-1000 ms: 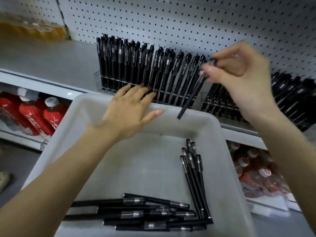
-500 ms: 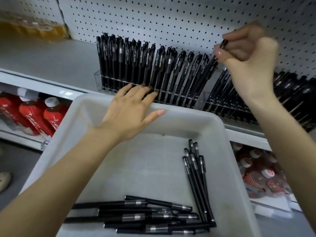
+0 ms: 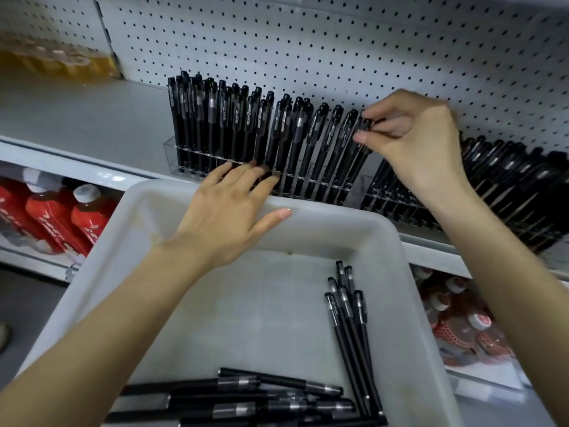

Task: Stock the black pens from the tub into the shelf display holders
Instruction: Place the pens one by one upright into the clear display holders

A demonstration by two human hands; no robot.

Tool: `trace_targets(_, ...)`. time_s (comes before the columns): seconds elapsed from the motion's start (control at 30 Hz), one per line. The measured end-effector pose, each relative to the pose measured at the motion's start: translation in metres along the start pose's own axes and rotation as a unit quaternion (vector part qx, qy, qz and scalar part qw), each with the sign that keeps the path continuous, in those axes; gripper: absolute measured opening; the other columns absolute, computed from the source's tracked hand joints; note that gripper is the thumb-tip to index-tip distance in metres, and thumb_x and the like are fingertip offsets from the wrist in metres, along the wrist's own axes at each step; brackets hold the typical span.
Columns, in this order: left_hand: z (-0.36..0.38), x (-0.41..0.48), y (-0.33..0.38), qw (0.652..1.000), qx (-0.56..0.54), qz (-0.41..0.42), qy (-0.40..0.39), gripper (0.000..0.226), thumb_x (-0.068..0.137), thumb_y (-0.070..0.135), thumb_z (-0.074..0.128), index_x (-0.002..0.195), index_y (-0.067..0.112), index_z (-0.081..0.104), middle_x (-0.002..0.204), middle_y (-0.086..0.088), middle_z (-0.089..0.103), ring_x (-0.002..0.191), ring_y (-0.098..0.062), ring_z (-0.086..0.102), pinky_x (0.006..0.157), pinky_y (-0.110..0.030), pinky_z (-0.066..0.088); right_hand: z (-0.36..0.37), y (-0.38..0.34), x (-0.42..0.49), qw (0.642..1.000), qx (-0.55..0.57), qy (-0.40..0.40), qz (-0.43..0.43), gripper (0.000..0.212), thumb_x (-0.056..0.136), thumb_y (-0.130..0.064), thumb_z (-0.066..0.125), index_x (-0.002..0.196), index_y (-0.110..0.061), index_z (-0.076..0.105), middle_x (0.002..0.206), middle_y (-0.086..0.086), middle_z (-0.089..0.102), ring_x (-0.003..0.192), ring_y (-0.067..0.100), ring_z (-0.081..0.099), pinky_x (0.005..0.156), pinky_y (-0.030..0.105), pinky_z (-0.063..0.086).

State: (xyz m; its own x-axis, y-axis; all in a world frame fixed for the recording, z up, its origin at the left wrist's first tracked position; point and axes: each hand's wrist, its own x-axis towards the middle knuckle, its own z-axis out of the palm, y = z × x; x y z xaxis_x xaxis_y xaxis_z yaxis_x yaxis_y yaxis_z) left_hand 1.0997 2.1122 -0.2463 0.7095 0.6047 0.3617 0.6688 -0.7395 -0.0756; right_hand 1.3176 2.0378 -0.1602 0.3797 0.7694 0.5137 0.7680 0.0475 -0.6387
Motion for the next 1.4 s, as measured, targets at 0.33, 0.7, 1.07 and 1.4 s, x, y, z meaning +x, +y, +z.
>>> trace_targets(0.33, 0.001, 0.000, -0.001, 1.000, 0.000, 0.000, 0.001, 0.075, 0.093, 0.061, 0.013, 0.131, 0.012, 0.053, 0.132, -0.009, 0.055, 0.128, -0.026, 0.045, 0.110, -0.044, 0.026, -0.001, 0.001, -0.005, 0.996, -0.071, 0.016, -0.042, 0.033, 0.074, -0.022, 0.079, 0.104, -0.023, 0.066, 0.089, -0.006, 0.054, 0.069, -0.003, 0.048, 0.069, 0.005, 0.042)
trace_targets(0.7, 0.001, -0.001, -0.001, 1.000, 0.002, 0.000, -0.003, 0.077, 0.091, 0.062, 0.011, 0.134, 0.013, 0.050, 0.135, -0.010, 0.052, 0.129, -0.027, 0.043, 0.112, -0.044, 0.024, -0.003, 0.006, -0.076, 0.861, -0.201, -0.458, -0.096, 0.027, 0.083, -0.036, 0.067, 0.107, -0.022, 0.069, 0.094, -0.014, 0.064, 0.083, -0.004, 0.058, 0.074, 0.005, 0.040)
trace_targets(1.07, 0.001, -0.003, -0.001, 1.000, 0.001, -0.004, 0.002, 0.075, 0.091, 0.062, 0.013, 0.134, 0.013, 0.051, 0.134, -0.010, 0.053, 0.129, -0.027, 0.044, 0.111, -0.045, 0.024, 0.023, 0.029, -0.099, 0.782, -0.375, -0.484, -0.114, 0.041, 0.083, -0.049, 0.063, 0.097, -0.010, 0.063, 0.102, 0.006, 0.062, 0.101, 0.026, 0.055, 0.078, 0.036, 0.047)
trace_targets(1.4, 0.002, -0.002, 0.000, 1.000, 0.006, -0.002, -0.006, 0.078, 0.090, 0.063, 0.011, 0.136, 0.013, 0.048, 0.137, -0.010, 0.050, 0.130, -0.027, 0.041, 0.112, -0.043, 0.020, 0.025, 0.031, -0.114, 0.770, -0.426, -0.425, -0.213, 0.042, 0.083, -0.054, 0.058, 0.106, -0.018, 0.062, 0.107, -0.001, 0.062, 0.104, 0.022, 0.051, 0.083, 0.033, 0.038)
